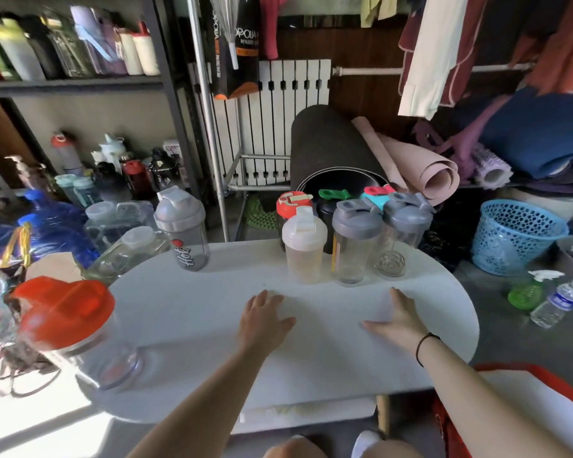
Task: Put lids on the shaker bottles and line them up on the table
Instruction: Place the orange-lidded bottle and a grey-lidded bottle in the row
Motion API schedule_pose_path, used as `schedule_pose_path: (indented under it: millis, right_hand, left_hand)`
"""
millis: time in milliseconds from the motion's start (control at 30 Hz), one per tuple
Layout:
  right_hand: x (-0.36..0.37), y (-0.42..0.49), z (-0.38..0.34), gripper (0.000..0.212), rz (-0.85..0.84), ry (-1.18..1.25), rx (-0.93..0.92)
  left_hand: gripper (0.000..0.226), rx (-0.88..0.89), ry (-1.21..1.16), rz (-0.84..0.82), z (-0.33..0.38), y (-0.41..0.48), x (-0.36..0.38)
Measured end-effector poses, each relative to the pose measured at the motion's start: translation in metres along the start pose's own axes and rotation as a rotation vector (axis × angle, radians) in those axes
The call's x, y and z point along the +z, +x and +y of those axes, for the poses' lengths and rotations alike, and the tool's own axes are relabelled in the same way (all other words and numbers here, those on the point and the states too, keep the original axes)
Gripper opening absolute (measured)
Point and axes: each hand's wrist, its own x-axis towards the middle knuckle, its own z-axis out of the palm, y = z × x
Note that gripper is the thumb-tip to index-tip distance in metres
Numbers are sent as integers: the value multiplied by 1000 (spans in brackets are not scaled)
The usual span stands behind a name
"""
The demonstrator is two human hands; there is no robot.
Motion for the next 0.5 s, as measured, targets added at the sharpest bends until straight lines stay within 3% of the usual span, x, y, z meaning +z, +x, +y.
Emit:
schedule_pose_path:
  millis: [100, 300, 400, 500]
  right_hand:
    - [20, -14, -10, 118, -53, -332, -27]
    - [54, -50, -29, 102, -209, -504, -76]
    - [65, -68, -43, 98, -227, -488, -115]
    - [79, -88, -79, 91, -180, -163, -231]
  left_hand:
    - [66, 22, 48, -96, -8, -12, -8]
    - [66, 59, 80, -196, -16, -43, -16]
    - [63, 67, 51, -212, -23, -61, -20]
    - [55, 116, 56, -165, -25, -84, -34]
